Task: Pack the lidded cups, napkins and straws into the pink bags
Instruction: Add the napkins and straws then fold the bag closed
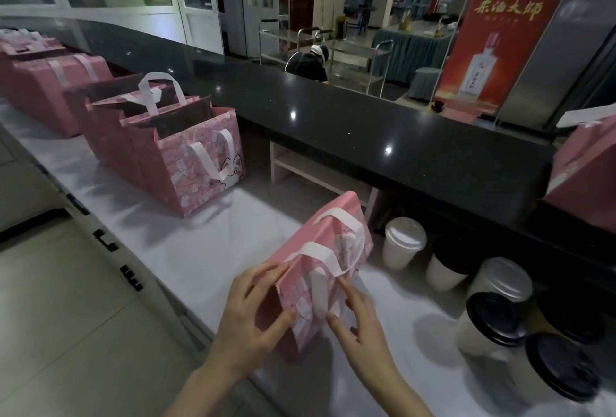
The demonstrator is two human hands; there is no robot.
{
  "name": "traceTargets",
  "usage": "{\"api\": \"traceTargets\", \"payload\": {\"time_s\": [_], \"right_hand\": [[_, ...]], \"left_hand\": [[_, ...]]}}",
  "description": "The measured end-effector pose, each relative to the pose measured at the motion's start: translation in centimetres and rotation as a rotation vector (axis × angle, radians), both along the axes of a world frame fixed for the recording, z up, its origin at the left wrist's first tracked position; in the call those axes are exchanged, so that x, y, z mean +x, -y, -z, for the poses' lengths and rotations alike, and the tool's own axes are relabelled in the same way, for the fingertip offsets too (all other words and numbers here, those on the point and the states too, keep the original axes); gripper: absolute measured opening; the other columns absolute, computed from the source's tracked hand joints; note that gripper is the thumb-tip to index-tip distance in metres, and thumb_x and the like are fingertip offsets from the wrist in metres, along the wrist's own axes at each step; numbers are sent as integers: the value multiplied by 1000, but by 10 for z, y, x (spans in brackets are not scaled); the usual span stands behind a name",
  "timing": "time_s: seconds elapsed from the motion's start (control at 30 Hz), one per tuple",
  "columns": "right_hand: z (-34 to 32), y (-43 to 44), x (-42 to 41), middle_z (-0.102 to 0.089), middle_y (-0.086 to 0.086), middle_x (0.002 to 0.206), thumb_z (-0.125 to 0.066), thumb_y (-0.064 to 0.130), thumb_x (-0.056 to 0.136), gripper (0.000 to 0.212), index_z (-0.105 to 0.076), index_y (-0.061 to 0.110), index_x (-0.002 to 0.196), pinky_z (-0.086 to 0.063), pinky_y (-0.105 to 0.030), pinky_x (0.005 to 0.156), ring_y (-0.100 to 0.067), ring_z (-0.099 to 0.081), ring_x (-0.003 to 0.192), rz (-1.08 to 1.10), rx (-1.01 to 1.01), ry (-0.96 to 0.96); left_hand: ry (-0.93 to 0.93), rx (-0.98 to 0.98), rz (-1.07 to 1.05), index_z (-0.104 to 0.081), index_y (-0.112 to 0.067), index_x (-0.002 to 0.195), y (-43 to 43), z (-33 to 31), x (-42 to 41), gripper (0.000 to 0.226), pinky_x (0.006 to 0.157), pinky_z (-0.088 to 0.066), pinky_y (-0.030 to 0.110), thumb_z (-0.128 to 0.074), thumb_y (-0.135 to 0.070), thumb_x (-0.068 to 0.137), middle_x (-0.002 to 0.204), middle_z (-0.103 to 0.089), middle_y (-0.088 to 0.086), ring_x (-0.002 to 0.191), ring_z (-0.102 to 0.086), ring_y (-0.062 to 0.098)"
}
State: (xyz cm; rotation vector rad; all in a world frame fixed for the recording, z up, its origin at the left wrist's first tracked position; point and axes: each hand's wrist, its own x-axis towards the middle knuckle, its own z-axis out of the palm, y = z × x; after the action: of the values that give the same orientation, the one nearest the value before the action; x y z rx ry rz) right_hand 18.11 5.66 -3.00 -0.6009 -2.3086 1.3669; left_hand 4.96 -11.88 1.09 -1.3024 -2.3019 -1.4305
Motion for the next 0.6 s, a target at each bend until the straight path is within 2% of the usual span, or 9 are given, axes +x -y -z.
{"api": "traceTargets", "payload": {"time_s": [0.1, 0.17, 0.27, 0.33, 0.37, 0.43, 0.5, 0.57, 0.6], "right_hand": [[2, 12, -1, -20, 33, 149, -63, 59, 81, 72, -21, 59, 140, -37, -47, 109, 8, -21, 138, -94, -69, 13], [3, 17, -4, -12, 37, 150, -70, 64, 71, 91, -13, 59, 142, -35, -42, 111, 11, -14, 139, -139, -60, 20], [5, 20, -12, -6, 26, 155, -79, 63, 58, 116, -5, 52, 146, -22, -24, 114, 5, -6, 143, -169, 0, 33], [6, 17, -16, -8, 18, 155, -82, 56, 54, 120, -4, 47, 146, -13, -9, 109, -1, -7, 144, -163, 24, 60], [5, 13, -18, -13, 15, 153, -81, 52, 54, 120, -6, 43, 147, -14, -7, 107, -5, -11, 144, -148, 26, 71], [4, 3, -21, -21, 8, 152, -82, 43, 56, 119, -10, 33, 150, -23, -16, 111, -11, -20, 143, -105, 15, 74], [5, -4, -19, -24, 7, 153, -80, 36, 59, 113, -11, 36, 149, -29, -33, 114, -14, -24, 142, -60, -6, 47], [8, -4, -11, -28, 22, 150, -78, 34, 60, 111, -9, 47, 147, -37, -37, 109, -11, -31, 139, -14, -109, 2], [11, -1, -6, -30, 31, 145, -77, 33, 62, 110, -9, 53, 145, -42, -32, 104, -8, -36, 136, 8, -172, -17]], "left_hand": [[90, -143, -76, -35, -23, 147, 12, 21, -3, 87, 116, -29, 40, -67, -57, 73, 149, -36, 1, 142, -30, 20], [144, -179, -123, -32, -22, 147, 16, 29, -3, 94, 112, -34, 47, -66, -64, 71, 145, -39, 4, 138, -35, 22], [99, -190, -136, -32, -27, 144, 16, 32, 0, 92, 104, -41, 40, -63, -72, 70, 134, -44, -2, 123, -44, 16], [66, -201, -117, -29, -32, 148, 14, 32, 4, 94, 102, -38, 32, -65, -70, 70, 132, -44, -7, 119, -44, 13], [72, -198, -103, -28, -34, 149, 13, 32, 6, 93, 102, -38, 30, -67, -65, 70, 131, -45, -8, 118, -45, 11], [107, -178, -88, -29, -38, 149, 12, 36, 8, 88, 104, -38, 28, -72, -49, 73, 129, -45, -13, 119, -45, 8], [151, -169, -121, -28, -42, 147, 11, 43, 6, 88, 107, -36, 28, -78, -33, 75, 133, -42, -15, 125, -41, 5], [245, -170, -145, -25, -44, 146, 11, 50, 5, 92, 109, -30, 22, -81, -23, 75, 141, -37, -11, 132, -35, 3], [293, -164, -128, -24, -45, 145, 9, 54, 6, 94, 107, -28, 15, -81, -20, 75, 144, -36, -10, 134, -34, 1]]}}
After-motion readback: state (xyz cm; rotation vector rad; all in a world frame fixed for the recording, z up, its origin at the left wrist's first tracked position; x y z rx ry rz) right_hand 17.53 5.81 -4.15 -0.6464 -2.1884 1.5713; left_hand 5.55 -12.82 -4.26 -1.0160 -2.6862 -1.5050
